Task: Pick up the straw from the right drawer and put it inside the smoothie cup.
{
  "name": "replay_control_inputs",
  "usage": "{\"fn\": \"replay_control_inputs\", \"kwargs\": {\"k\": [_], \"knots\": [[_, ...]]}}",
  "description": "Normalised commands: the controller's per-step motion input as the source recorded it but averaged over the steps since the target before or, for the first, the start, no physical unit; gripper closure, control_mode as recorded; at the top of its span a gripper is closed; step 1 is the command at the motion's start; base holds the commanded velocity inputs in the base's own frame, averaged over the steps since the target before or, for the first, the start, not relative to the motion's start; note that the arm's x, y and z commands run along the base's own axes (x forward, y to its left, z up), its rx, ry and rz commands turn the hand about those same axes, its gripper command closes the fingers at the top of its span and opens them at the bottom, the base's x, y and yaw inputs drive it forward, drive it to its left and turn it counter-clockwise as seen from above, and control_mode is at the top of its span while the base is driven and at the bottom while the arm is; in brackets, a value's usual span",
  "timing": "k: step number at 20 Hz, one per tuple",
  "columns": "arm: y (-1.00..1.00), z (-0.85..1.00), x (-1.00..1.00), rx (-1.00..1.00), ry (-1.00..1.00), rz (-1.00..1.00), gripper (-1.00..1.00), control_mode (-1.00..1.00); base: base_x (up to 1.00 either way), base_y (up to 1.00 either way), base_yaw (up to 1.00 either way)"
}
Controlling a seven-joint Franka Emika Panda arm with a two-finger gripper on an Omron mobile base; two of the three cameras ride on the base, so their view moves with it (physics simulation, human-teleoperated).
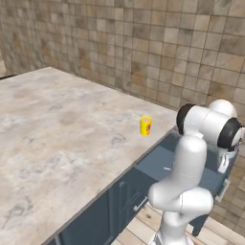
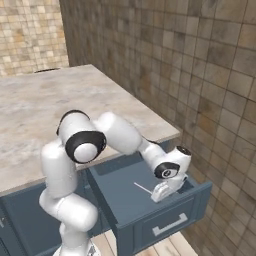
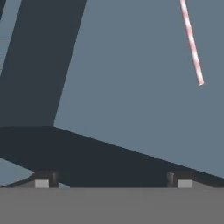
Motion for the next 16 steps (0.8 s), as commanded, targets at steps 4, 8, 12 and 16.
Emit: {"fn": "replay_control_inputs", "kwargs": {"k": [4, 8, 12, 16], "knots": [[0.75, 0.87, -0.6, -0.15, -0.25, 0.17, -1.0, -1.0, 0.0, 0.0, 0.0], [0.93, 0.92, -0.23, -0.1, -0.4, 0.09, -1.0, -1.0, 0.0, 0.0, 0.0], [0.58, 0.58, -0.03, -0.07, -0.21, 0.02, -1.0, -1.0, 0.0, 0.0, 0.0], [0.09, 0.07, 0.27, -0.06, 0.04, 0.0, -1.0, -1.0, 0.0, 0.0, 0.0]]}}
